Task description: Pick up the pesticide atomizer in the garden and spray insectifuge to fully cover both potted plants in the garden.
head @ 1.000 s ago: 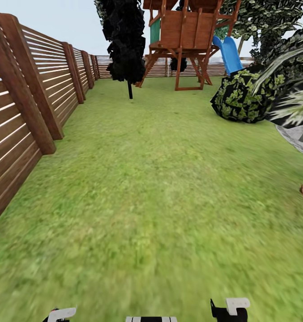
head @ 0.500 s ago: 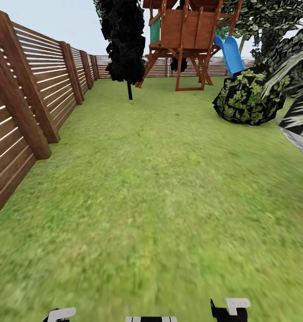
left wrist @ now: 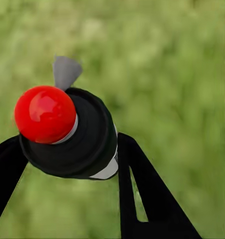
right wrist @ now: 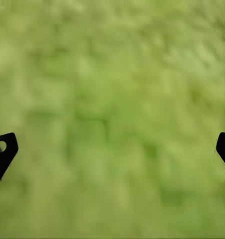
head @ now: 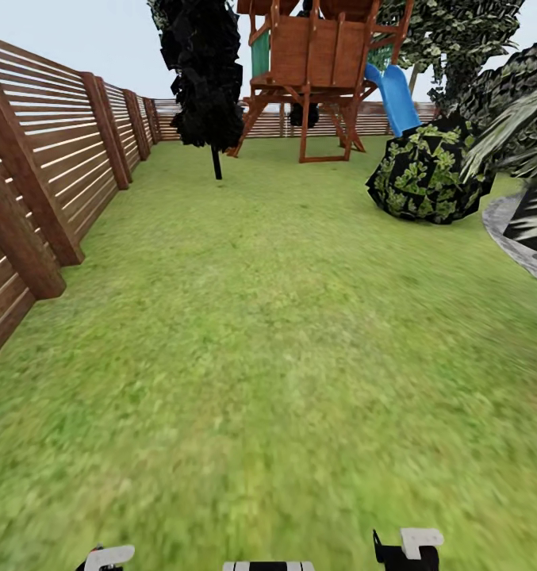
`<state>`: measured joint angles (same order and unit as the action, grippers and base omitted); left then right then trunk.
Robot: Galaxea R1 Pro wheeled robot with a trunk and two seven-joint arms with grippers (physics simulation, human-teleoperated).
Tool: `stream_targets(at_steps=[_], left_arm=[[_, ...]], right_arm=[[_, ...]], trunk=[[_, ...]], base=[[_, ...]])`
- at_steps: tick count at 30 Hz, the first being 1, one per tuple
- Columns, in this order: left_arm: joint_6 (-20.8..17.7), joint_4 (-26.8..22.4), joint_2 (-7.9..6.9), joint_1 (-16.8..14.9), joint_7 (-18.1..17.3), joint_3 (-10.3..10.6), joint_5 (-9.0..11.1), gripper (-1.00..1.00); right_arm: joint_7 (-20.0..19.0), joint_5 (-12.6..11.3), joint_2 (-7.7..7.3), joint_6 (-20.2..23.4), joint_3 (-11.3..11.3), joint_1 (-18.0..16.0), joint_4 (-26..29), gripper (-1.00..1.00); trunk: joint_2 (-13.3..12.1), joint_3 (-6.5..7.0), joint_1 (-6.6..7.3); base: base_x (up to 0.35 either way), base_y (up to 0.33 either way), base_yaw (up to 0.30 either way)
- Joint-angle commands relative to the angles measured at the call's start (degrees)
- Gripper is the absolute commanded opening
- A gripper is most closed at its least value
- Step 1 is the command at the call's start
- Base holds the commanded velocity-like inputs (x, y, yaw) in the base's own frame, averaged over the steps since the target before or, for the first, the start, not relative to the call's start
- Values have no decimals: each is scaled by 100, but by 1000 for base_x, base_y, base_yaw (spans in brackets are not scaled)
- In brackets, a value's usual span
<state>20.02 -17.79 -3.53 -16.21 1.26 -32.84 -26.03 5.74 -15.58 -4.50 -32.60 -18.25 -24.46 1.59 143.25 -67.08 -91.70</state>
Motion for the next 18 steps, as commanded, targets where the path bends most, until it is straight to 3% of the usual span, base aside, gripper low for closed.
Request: stream_targets(at_steps=[1,18], left_arm=[[28,6,1,-5,13,-36,-61,-100],[28,0,3,-5,14,-32,-61,-100]], right_arm=[[24,-32,1,-9,-52,-2,-1,100],[14,-15,-42,-9,-56,-1,-9,100]], trunk=[[1,-4,-2],[1,-3,-2]], base=[[335,0,-84],[335,0,-6]])
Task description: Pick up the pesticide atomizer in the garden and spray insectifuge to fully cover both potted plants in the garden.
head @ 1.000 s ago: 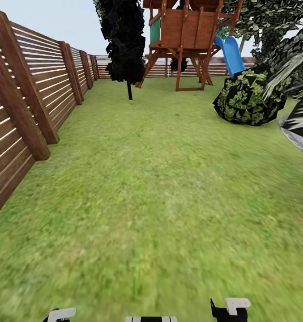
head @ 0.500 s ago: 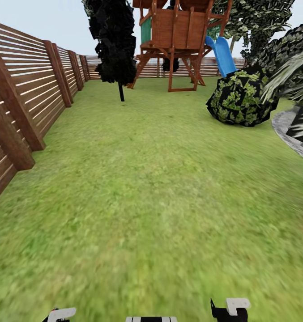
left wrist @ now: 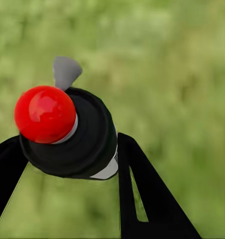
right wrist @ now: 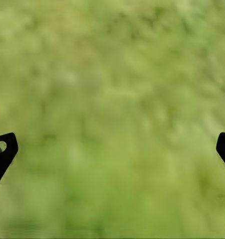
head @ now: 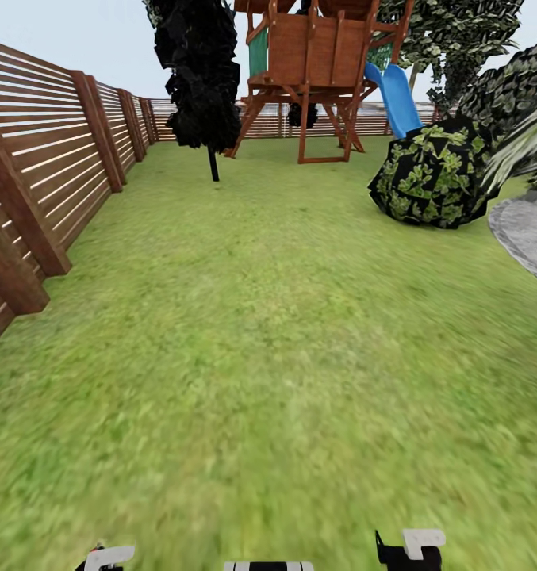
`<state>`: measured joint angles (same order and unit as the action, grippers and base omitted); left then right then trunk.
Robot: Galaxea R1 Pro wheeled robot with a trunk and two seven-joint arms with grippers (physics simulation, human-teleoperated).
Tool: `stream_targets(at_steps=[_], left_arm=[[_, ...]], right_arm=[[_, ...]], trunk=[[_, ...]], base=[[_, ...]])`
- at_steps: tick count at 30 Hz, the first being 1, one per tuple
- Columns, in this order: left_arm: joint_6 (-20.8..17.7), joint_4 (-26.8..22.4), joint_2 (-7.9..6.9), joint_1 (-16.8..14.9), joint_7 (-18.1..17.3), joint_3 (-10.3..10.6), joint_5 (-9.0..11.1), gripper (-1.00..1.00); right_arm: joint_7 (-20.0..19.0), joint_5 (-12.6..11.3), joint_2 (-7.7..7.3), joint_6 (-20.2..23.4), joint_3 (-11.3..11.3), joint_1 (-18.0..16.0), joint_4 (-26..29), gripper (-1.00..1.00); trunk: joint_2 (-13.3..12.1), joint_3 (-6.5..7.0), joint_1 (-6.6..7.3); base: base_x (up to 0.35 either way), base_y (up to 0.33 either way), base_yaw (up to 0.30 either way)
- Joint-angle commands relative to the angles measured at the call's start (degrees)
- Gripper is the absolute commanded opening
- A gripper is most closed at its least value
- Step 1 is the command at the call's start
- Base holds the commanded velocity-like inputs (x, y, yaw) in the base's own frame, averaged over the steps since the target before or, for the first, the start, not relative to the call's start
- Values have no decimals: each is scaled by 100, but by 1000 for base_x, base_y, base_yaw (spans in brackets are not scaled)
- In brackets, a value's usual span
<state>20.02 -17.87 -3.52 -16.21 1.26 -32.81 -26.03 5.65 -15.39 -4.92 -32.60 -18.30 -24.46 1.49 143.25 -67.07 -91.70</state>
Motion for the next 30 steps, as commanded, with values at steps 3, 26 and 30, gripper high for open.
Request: stream_targets(at_steps=[3,26,30], left_arm=[[23,22,0,-5,12,-35,-60,-100],[20,21,0,-5,15,-40,-60,-100],[20,24,0,-5,13,-41,-60,-100]], right_arm=[[31,-34,0,-9,-50,-1,0,100],[33,-34,35,-9,-51,-2,0,100],[33,-33,35,-9,-51,-1,0,100]], trunk=[[1,-4,-2],[1,-4,-2],[1,-4,-2]], base=[[335,0,0],[335,0,0],[335,0,0]])
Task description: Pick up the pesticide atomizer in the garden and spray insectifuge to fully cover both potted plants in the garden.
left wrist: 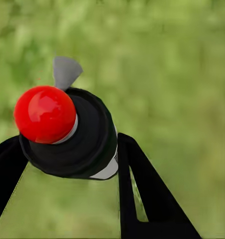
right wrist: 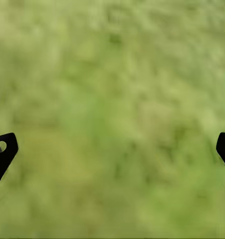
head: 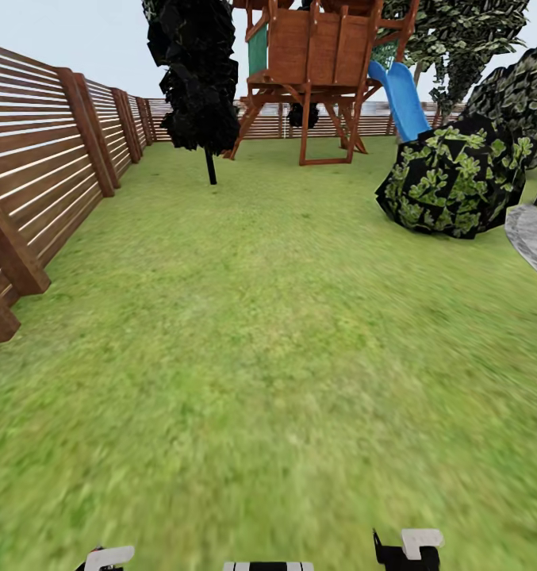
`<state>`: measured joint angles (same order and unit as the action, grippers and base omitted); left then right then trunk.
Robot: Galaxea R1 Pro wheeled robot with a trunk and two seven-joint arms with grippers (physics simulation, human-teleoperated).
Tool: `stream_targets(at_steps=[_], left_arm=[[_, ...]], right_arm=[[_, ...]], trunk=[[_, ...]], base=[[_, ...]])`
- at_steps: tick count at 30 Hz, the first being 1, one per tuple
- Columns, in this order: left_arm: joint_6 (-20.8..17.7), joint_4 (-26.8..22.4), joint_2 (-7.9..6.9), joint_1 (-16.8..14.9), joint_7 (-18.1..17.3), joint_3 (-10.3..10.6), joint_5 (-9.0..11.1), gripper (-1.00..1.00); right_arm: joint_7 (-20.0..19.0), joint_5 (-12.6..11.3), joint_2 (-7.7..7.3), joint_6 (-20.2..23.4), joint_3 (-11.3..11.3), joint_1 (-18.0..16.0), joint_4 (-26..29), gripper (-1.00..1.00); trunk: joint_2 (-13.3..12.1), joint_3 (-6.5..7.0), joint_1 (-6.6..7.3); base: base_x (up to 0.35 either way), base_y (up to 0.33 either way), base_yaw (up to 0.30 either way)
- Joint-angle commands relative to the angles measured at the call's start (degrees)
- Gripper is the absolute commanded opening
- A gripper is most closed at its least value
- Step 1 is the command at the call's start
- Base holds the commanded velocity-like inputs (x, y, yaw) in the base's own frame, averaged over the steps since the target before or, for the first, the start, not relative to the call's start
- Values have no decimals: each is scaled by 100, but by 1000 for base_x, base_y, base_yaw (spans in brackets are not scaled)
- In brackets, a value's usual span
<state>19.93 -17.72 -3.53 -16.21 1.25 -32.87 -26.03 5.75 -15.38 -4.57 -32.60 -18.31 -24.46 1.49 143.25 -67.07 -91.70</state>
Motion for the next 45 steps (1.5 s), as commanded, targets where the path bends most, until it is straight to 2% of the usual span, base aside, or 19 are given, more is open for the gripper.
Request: stream_targets(at_steps=[1,45], left_arm=[[29,7,2,-5,15,-35,-60,-100],[37,6,4,-5,13,-27,-60,-100]], right_arm=[[23,-31,0,-9,-50,-2,0,100],[22,-35,8,-9,-50,-4,0,100]], trunk=[[1,-4,-2],[1,-4,-2]], base=[[335,0,0],[335,0,-7]])
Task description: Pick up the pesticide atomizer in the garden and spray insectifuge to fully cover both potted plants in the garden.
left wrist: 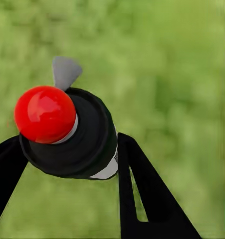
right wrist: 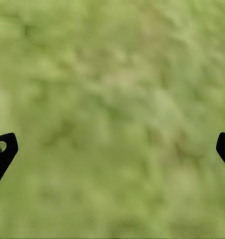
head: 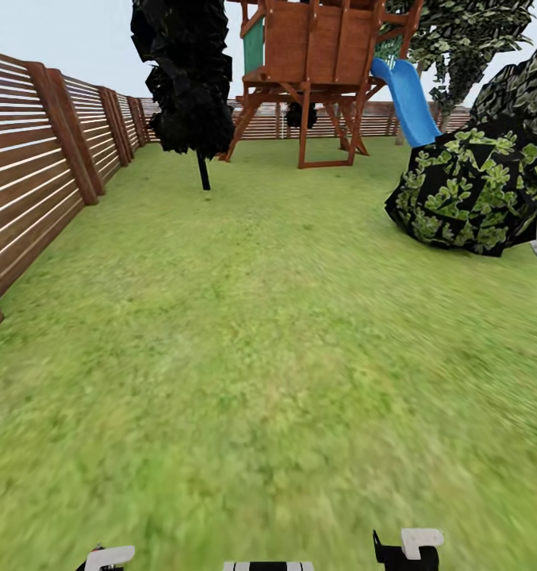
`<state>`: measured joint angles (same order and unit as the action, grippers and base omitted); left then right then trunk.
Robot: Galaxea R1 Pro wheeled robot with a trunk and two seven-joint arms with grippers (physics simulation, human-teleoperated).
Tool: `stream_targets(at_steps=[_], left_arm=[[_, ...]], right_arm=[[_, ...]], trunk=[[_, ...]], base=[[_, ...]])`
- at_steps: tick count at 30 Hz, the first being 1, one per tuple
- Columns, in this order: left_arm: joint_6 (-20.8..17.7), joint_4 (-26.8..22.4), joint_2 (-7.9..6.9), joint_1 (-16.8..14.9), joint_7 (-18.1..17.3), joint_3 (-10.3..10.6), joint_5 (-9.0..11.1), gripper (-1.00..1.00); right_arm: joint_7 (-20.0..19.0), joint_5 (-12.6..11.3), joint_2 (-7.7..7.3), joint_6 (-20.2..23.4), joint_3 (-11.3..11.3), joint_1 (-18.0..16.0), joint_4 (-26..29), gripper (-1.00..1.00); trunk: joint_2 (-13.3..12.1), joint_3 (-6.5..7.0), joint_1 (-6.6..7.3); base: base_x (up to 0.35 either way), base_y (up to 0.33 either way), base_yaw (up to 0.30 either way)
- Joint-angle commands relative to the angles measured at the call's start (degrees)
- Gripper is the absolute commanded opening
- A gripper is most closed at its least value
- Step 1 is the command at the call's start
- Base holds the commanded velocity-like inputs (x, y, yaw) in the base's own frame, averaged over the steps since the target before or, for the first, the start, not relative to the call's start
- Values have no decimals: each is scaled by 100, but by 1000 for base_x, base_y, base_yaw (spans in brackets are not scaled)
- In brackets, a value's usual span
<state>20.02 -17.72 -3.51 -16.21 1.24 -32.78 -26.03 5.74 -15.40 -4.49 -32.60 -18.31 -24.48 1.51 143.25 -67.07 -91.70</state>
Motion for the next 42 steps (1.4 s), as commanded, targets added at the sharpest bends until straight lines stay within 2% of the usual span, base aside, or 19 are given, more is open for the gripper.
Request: stream_targets(at_steps=[1,10,30,42], left_arm=[[28,6,0,-5,15,-38,-60,-100],[26,6,-1,-5,16,-43,-60,-100],[28,0,-1,-5,17,-41,-60,-100],[28,-23,-4,-5,17,-44,-60,-100]], right_arm=[[23,-33,1,-9,-50,-2,-1,100],[24,-33,1,-9,-50,-1,1,100],[24,-33,3,-9,-50,-2,5,100],[24,-33,1,-9,-50,-1,8,100]], trunk=[[1,-4,-2],[1,-4,-2],[1,-4,-2],[1,-4,-2]], base=[[335,0,-209],[335,0,-234],[335,0,-18],[335,0,-245]])
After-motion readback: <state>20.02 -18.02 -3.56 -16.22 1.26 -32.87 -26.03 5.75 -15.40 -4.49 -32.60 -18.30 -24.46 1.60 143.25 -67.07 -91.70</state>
